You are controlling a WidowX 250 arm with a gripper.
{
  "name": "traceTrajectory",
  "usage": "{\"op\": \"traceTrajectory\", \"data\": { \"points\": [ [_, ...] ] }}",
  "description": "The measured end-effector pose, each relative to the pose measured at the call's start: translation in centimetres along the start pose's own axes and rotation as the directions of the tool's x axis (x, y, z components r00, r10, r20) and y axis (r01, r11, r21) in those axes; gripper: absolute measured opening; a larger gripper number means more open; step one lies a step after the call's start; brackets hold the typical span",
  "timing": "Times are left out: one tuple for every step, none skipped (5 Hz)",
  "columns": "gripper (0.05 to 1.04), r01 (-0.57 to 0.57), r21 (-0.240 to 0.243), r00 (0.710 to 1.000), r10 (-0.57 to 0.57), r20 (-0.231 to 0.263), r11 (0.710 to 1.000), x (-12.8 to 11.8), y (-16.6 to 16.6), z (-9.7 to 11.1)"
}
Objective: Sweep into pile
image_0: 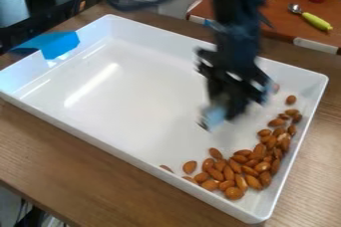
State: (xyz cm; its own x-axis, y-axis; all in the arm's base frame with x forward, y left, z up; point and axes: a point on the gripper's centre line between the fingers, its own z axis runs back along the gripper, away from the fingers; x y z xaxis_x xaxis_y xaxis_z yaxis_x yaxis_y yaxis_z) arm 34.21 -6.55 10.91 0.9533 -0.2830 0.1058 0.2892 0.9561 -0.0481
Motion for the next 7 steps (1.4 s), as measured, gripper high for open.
{"op": "traceTrajectory", "data": {
  "points": [
    [0.381, -0.061, 0.001, 0.998, 0.061, -0.002, 0.998, -1.6, 4.8, 1.7],
    [0.381, -0.087, 0.031, 0.995, 0.089, -0.046, 0.996, -3.5, 8.5, 2.1],
    [0.381, -0.116, 0.086, 0.992, 0.12, -0.034, 0.989, -5.3, 13.2, 2.6],
    [0.381, -0.136, 0.119, 0.99, 0.14, -0.031, 0.984, -6.9, 17.6, 2.1],
    [0.427, -0.168, 0.132, 0.985, 0.172, -0.02, 0.977, -7.7, 20.6, 2.1],
    [0.733, -0.169, 0.163, 0.984, 0.176, -0.032, 0.972, -8.0, 22.1, 1.8],
    [0.986, -0.246, 0.199, 0.967, 0.255, -0.016, 0.948, -8.1, 22.7, 1.9]
  ]
}}
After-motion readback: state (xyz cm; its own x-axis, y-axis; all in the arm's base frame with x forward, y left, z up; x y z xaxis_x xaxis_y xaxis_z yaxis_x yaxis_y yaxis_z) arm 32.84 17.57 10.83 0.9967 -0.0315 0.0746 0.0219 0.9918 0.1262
